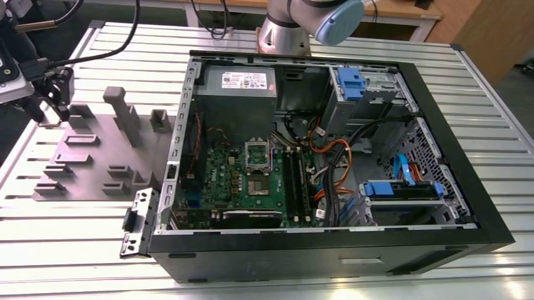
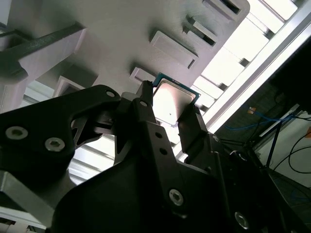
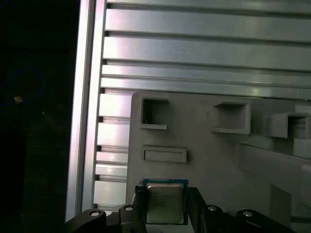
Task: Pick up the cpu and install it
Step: 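Pick up the cpu and move it towards the insertion slot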
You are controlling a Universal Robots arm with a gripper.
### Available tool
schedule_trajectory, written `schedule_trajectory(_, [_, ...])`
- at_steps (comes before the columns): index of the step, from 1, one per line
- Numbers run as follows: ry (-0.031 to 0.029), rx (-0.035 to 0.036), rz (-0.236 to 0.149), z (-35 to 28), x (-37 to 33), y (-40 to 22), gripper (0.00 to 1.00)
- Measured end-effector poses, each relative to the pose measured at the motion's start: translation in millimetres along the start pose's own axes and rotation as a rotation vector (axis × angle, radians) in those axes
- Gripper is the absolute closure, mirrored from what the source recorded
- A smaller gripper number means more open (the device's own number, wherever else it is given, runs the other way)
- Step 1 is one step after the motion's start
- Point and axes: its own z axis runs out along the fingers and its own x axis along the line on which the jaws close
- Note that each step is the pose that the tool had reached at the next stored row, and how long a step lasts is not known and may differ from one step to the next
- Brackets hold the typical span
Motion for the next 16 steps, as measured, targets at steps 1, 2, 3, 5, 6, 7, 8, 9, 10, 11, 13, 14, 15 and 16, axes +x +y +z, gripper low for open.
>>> schedule_trajectory(1, [-0.0001, 0.0000, 0.000, -0.2, 0.0, 0.0, 0.55])
schedule_trajectory(2, [0.0000, 0.0000, 0.000, -0.6, 0.0, 0.0, 0.55])
schedule_trajectory(3, [0.0000, 0.0000, 0.000, -0.9, 0.0, 0.0, 0.55])
schedule_trajectory(5, [0.0000, 0.0000, 0.000, -1.5, 0.0, 0.0, 0.55])
schedule_trajectory(6, [0.0000, 0.0000, 0.000, -1.8, 0.0, 0.0, 0.55])
schedule_trajectory(7, [0.0000, 0.0000, 0.000, -2.2, 0.0, 0.1, 0.55])
schedule_trajectory(8, [-0.0001, 0.0000, 0.000, -2.4, 0.0, 0.1, 0.55])
schedule_trajectory(9, [0.0000, 0.0000, 0.000, -2.7, 0.0, 0.1, 0.55])
schedule_trajectory(10, [0.0000, 0.0000, 0.000, -3.0, 0.0, 0.1, 0.55])
schedule_trajectory(11, [0.0000, 0.0000, 0.000, -3.3, 0.0, 0.1, 0.55])
schedule_trajectory(13, [0.0000, 0.0000, 0.000, -3.9, 0.1, 0.1, 0.55])
schedule_trajectory(14, [0.0000, 0.0000, 0.000, -4.2, 0.1, 0.1, 0.55])
schedule_trajectory(15, [0.0000, 0.0000, 0.000, -4.5, 0.1, 0.1, 0.55])
schedule_trajectory(16, [-0.0001, 0.0000, 0.000, -4.8, 0.1, 0.1, 0.55])
